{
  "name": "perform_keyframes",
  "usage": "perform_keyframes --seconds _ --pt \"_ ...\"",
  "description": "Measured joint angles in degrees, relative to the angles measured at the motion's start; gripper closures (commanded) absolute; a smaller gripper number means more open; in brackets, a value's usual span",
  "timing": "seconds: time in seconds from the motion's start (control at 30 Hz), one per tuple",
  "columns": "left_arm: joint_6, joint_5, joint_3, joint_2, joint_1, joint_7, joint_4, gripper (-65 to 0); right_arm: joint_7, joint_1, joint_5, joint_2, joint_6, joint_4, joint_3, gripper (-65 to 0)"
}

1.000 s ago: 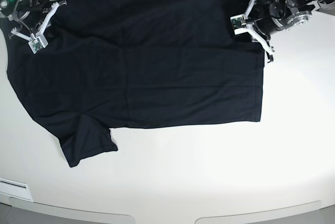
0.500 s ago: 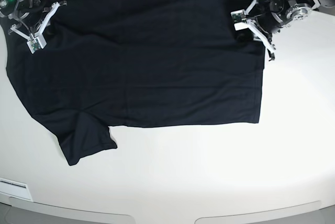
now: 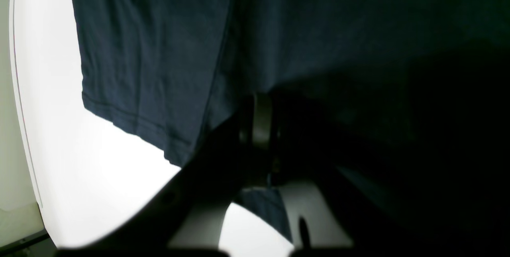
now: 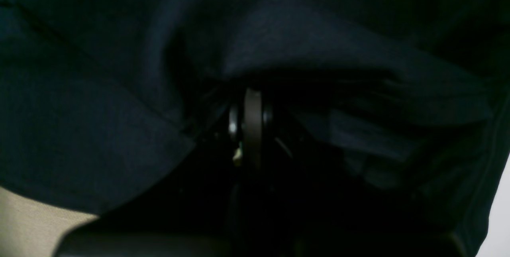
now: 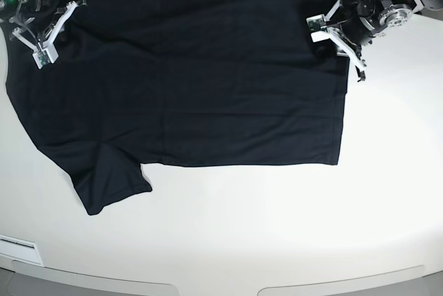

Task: Fold the T-shirt properly
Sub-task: 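Lift the shirt edge with both grippers and fold it over the body, then move both grippers to the hem corners of the shirt and grasp them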

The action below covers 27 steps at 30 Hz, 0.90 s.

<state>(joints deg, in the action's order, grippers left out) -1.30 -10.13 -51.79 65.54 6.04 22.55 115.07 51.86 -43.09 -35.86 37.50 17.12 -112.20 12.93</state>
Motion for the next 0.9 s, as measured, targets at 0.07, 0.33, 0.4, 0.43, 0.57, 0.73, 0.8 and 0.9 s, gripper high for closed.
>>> perform_keyframes --seconds 0.07,0.33,0.4,0.43,0.57,0.73,0.8,0.9 --pt "0.0 0.0 0.0 0.0 0.0 0.0 0.0 0.0 -0.44 -1.07 0.48 -0.04 -0.66 -0.59 0.09 0.0" --pt "-2.67 0.2 -0.02 0.0 0.02 0.09 0.0 0.0 2.01 -1.62 6.14 -0.22 -1.53 -5.11 -0.63 0.0" --pt "-8.13 0.26 -0.07 0.02 0.13 0.46 0.0 0.0 3.43 -0.59 8.48 -0.24 -1.4 -6.75 -0.72 -4.9" --pt "-10.86 0.2 -0.07 0.02 0.13 0.63 0.2 -1.8 4.07 0.26 9.05 -0.33 -1.36 -7.72 -0.87 -9.2" --pt "-15.61 0.35 -0.07 0.0 0.09 0.74 3.26 -3.3 2.45 3.89 14.58 -0.44 -3.5 -11.61 -0.87 -24.0" --pt "-28.61 -2.51 -0.09 0.02 0.13 1.68 5.33 0.0 -1.29 7.02 21.18 -0.5 -6.82 -12.31 -0.85 -26.2" --pt "-34.12 -5.57 0.74 0.02 0.13 1.92 5.33 0.0 -1.57 8.87 23.41 -0.5 -8.11 -12.33 -0.85 -26.2" --pt "-34.05 -5.86 6.05 -0.87 -0.04 1.95 5.25 0.0 -1.84 11.26 24.94 -0.5 -9.51 -12.37 -0.83 -26.2"
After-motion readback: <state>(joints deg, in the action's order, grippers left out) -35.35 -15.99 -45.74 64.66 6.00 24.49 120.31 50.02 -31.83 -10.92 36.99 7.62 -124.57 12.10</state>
